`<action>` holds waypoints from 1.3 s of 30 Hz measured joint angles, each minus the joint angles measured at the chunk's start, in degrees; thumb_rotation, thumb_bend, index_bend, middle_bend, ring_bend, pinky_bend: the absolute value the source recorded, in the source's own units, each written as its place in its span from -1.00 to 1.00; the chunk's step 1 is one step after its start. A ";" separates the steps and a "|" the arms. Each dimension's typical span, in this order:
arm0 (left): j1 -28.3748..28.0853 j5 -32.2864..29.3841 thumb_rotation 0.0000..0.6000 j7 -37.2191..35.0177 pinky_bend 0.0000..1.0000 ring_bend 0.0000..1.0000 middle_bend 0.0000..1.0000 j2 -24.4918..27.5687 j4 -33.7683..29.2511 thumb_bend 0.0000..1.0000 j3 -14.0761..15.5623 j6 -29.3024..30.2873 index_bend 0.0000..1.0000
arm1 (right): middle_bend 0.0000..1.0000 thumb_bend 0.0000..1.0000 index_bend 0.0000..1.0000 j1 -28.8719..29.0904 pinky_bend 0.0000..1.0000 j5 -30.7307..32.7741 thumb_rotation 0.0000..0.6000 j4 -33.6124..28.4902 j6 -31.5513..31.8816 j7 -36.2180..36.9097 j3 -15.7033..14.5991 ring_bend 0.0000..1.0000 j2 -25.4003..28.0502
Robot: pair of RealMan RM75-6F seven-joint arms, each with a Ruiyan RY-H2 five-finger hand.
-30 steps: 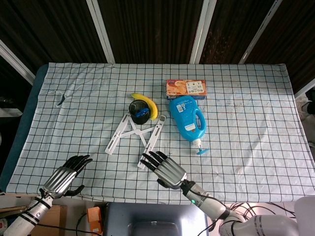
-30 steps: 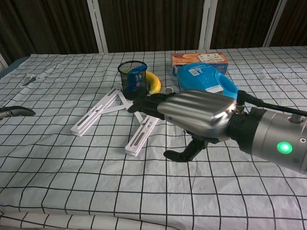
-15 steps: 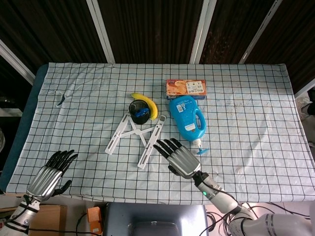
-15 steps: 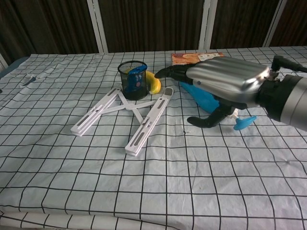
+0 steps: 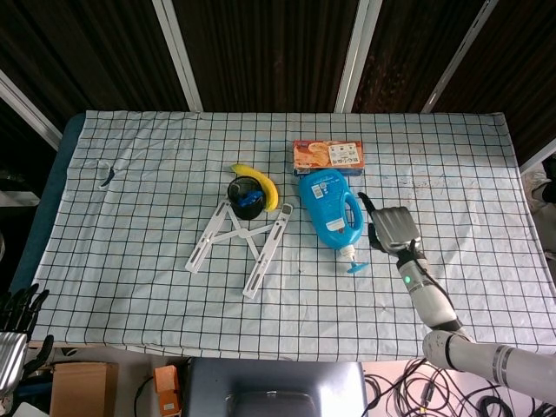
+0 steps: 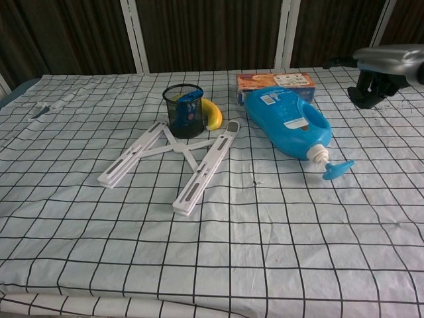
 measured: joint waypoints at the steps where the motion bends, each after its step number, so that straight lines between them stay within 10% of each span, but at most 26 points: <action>1: -0.06 0.23 1.00 0.23 -0.95 -1.00 -1.00 -0.03 -0.15 -0.12 -0.02 -0.16 -1.00 | 0.82 0.48 -1.00 1.12 1.00 3.02 1.00 1.04 -1.09 -0.65 -0.09 1.00 -0.16; 17: -0.40 1.55 1.00 1.99 -0.95 -1.00 -1.00 0.10 -1.37 -0.12 -0.80 -1.67 -1.00 | 0.82 0.48 -1.00 7.79 0.90 12.19 1.00 2.43 -2.01 -3.91 -4.84 0.92 -1.21; 21: -0.37 2.27 1.00 1.29 -0.95 -1.00 -1.00 0.29 -1.59 -0.12 -1.07 -0.80 -1.00 | -0.01 0.34 -1.00 7.01 0.03 9.66 1.00 -0.53 0.12 -3.00 -5.46 0.05 0.18; 25: -0.24 2.16 1.00 -0.08 -0.95 -1.00 -1.00 0.55 -3.01 -0.12 -1.41 -0.37 -1.00 | -0.97 -0.16 -1.00 3.10 -0.87 1.56 1.00 -8.80 4.97 -1.04 -8.00 -0.91 4.41; 32: -0.67 2.08 1.00 1.79 -0.95 -1.00 -1.00 2.26 -9.80 -0.13 -1.65 -1.81 -1.00 | -1.00 -0.23 -1.00 -11.67 -0.81 -24.12 1.00 -15.05 21.94 5.99 -18.30 -1.00 9.17; 39: -0.71 3.67 1.00 0.28 -0.96 -1.00 -1.00 1.03 -6.89 -0.12 -1.13 -2.29 -1.00 | -1.00 -0.23 -1.00 -29.76 -1.00 -40.35 1.00 -3.36 42.16 16.97 -25.77 -1.00 7.45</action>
